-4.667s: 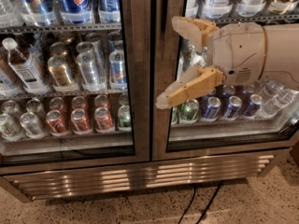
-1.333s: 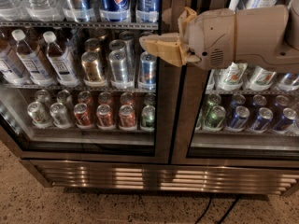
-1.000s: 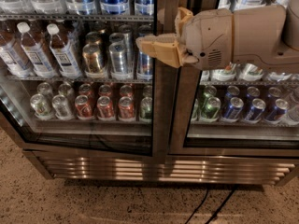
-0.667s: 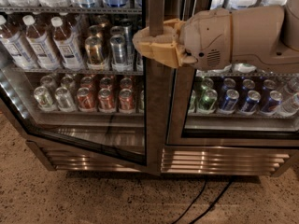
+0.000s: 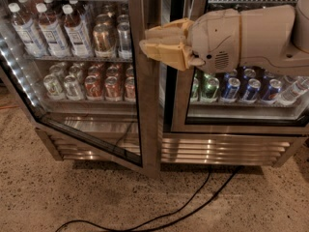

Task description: Open left fridge door

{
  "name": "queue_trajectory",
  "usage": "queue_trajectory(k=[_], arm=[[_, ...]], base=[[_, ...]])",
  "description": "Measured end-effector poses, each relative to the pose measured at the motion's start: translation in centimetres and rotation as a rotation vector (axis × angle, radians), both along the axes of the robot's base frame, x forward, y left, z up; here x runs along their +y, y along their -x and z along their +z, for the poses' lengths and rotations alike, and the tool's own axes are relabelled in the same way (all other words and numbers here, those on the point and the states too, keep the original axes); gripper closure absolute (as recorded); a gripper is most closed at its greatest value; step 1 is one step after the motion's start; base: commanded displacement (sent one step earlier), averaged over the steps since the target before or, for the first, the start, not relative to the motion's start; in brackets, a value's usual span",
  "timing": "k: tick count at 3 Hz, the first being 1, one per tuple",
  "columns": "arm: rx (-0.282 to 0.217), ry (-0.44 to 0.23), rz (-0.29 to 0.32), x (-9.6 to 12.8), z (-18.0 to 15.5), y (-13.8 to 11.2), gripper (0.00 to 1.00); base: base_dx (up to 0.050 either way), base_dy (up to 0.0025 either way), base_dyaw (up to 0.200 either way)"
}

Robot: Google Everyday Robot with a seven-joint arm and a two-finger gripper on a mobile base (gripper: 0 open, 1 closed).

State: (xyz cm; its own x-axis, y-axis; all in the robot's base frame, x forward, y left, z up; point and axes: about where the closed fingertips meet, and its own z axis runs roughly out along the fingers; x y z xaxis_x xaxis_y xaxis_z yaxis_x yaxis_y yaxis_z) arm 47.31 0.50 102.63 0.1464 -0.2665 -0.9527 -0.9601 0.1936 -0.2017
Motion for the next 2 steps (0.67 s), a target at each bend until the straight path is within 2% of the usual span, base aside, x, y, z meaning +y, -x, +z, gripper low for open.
queue_trajectory(k=[2], arm=[[0.000,0.000,0.000,0.02,0.01,0.01,1.00]], base=[[-0.050,-0.00002,0.000]])
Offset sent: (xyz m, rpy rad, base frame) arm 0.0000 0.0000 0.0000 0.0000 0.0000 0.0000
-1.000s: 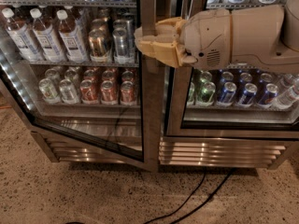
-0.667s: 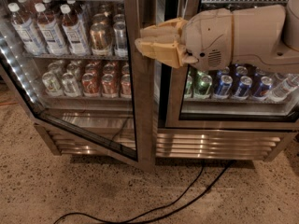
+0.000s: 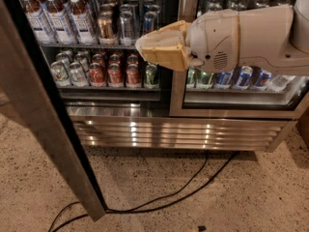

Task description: Open left fridge door

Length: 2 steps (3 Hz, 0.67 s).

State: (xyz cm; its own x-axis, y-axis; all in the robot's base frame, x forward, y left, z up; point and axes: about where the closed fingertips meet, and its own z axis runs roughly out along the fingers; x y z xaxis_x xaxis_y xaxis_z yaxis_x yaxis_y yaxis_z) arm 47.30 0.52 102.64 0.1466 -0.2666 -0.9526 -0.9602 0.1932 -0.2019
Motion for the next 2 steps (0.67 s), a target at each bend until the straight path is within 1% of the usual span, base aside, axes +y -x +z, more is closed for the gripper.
queue_trajectory(k=[1,2], arm=[[0.000,0.000,0.000,0.00,0.00,0.00,1.00],[0.000,0.000,0.000,0.01,0.00,0.00,0.90]], base=[[0.000,0.00000,0.000],[0.000,0.00000,0.000]])
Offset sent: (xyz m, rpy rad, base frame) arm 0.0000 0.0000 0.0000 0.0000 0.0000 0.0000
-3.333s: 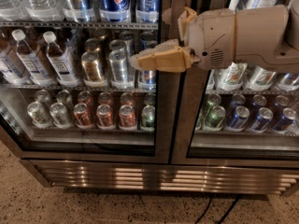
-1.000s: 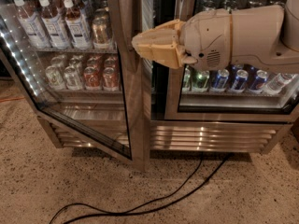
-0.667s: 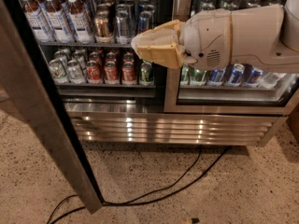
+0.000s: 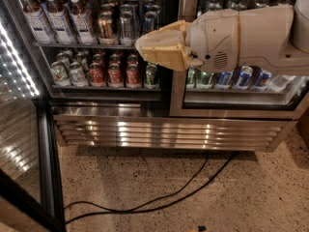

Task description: Open left fridge door

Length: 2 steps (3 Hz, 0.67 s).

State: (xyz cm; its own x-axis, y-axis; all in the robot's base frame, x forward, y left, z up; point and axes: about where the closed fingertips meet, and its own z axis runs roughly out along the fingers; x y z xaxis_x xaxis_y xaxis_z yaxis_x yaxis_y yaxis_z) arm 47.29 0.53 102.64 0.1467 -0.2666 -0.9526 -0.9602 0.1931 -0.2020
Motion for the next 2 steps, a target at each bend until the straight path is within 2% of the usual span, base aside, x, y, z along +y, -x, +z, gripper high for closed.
queue_trajectory(k=[2], arm=[[0.000,0.000,0.000,0.00,0.00,0.00,0.44]], base=[[0.000,0.00000,0.000]])
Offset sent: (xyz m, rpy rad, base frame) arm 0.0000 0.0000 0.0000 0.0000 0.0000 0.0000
